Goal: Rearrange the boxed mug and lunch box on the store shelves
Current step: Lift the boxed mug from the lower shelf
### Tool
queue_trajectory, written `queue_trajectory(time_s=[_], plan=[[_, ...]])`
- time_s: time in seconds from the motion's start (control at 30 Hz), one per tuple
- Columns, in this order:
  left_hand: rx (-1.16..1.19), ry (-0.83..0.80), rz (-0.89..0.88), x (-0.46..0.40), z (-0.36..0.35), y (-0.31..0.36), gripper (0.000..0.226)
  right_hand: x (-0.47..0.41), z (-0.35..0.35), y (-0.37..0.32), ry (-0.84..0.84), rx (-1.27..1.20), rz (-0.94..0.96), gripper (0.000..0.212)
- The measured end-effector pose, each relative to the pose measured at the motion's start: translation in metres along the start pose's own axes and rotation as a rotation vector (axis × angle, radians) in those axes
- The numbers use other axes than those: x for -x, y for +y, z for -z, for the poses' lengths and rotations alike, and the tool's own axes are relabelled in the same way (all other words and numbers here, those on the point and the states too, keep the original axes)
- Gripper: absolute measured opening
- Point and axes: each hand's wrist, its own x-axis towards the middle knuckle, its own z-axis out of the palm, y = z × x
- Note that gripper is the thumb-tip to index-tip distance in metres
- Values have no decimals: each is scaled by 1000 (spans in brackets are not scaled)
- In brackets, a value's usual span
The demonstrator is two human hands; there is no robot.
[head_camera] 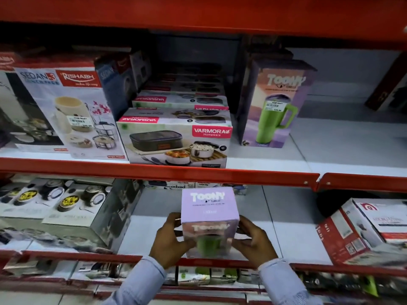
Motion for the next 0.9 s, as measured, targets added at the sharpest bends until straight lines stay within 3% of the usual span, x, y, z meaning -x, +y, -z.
queue_trajectory(time_s=[0.33, 0.5, 0.73, 0.9], plan=[[168, 176, -242, 60, 28, 106, 45, 43, 52, -87, 221, -101, 296, 45], [187, 245, -392, 77, 19, 166, 57, 56, 89, -115, 341, -107, 429, 43], [165, 315, -615, 52, -11, 242, 50, 33, 155, -161, 435, -156, 576, 37], [124, 300, -642, 12, -31, 265, 58, -4, 179, -171, 411, -112, 566, 35]])
